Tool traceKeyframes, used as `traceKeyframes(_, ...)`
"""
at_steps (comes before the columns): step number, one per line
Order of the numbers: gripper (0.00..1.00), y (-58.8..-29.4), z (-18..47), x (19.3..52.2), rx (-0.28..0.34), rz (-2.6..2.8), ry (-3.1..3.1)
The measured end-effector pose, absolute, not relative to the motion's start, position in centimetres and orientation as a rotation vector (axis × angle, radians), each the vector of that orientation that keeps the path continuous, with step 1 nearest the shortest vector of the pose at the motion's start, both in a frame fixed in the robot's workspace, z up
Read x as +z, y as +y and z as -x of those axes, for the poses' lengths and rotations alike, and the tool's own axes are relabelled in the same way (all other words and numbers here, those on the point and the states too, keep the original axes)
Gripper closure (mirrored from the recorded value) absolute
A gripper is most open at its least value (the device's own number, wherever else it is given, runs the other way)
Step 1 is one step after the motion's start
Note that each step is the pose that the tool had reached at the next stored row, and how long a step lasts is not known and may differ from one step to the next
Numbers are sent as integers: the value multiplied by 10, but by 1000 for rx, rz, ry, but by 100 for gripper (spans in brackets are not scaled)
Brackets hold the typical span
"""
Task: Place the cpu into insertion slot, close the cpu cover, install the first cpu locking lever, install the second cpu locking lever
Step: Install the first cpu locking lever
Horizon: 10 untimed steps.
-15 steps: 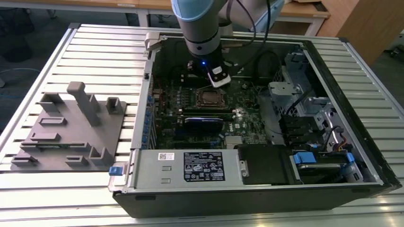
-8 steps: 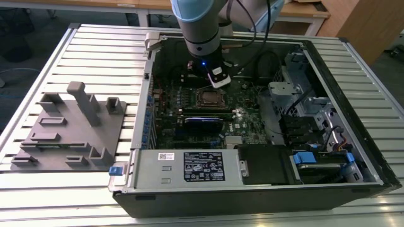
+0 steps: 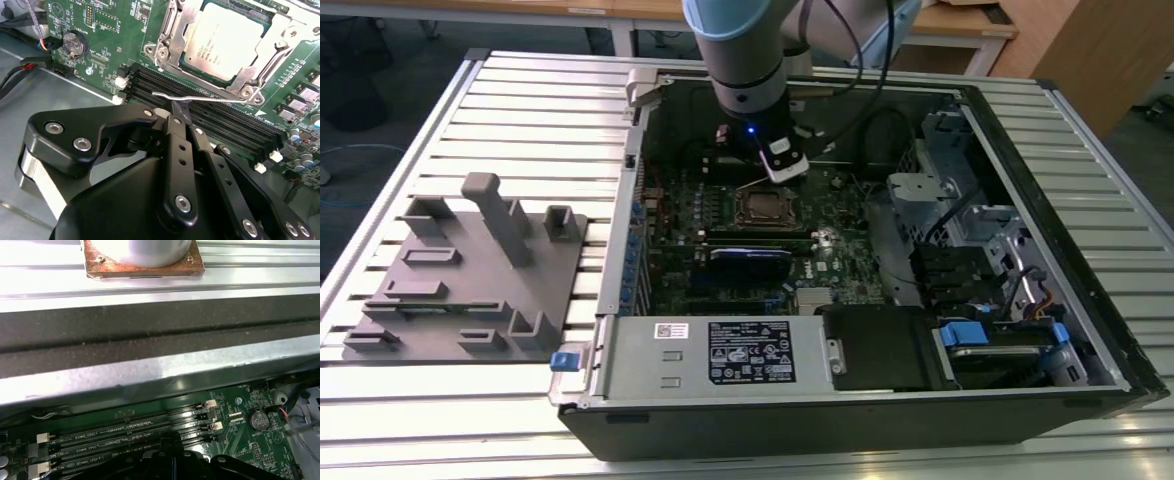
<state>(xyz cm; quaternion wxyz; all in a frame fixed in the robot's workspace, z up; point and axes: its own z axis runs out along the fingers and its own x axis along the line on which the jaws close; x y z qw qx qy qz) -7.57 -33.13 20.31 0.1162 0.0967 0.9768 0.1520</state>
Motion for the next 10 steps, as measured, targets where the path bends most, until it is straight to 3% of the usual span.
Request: traceKeyframes(10,90,-331,76,207,445,-283,2860)
